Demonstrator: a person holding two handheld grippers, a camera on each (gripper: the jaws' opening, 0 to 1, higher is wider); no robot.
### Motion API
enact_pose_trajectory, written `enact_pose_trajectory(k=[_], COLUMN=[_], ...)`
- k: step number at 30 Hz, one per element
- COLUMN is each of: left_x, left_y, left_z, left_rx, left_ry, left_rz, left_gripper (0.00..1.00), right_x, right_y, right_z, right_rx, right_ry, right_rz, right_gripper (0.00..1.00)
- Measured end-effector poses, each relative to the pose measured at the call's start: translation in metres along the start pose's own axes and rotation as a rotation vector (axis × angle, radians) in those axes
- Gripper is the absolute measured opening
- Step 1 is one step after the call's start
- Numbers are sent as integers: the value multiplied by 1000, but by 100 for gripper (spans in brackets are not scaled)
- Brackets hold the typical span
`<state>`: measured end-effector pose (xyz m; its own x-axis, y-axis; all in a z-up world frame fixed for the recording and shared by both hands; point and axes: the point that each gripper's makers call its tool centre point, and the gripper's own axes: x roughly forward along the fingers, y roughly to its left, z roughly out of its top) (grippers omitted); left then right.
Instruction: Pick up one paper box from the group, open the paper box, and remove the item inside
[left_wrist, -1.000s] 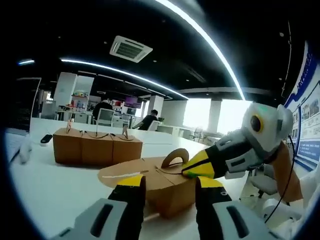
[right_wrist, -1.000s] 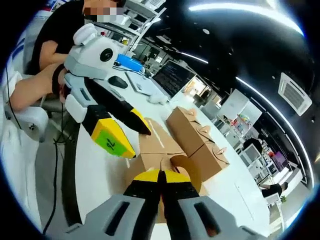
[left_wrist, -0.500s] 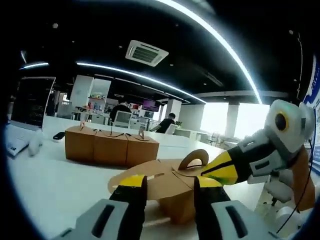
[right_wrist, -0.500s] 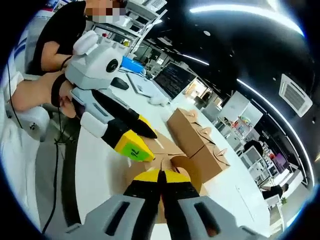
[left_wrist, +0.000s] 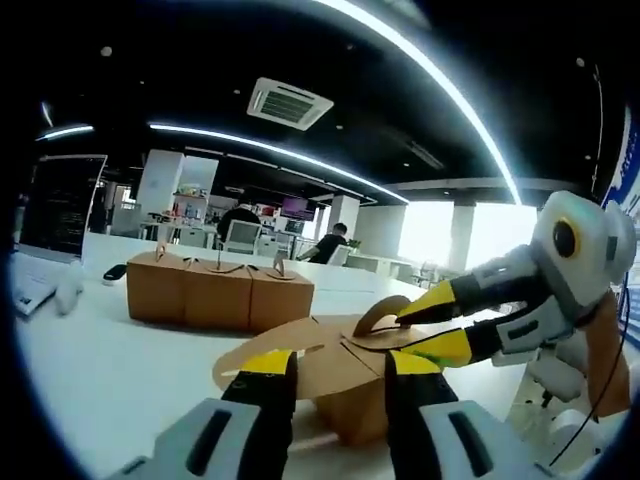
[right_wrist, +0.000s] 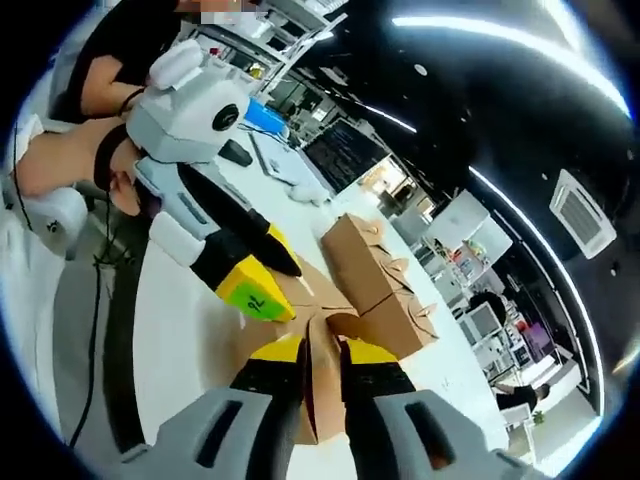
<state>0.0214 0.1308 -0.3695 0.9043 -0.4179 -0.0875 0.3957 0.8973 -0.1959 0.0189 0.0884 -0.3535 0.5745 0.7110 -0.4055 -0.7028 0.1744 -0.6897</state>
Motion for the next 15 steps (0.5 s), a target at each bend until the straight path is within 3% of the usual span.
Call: enact_pose_trajectory(k=[8, 11, 15], left_x=[-1, 0, 0], left_y=[-2, -2, -1], left_z=[-2, -3, -3], left_rx=[-15, -19, -26], left_ry=[9, 12, 10], left_rz=[-18, -18, -20], left_gripper=[36, 36, 37], right_x=[3, 5, 5], right_y=[-2, 6, 6], right_z=[0, 0, 0], right_rx=[-4, -13, -33], right_ry=[2, 0, 4], right_rz=[-18, 14, 13], right_gripper=[13, 4, 3])
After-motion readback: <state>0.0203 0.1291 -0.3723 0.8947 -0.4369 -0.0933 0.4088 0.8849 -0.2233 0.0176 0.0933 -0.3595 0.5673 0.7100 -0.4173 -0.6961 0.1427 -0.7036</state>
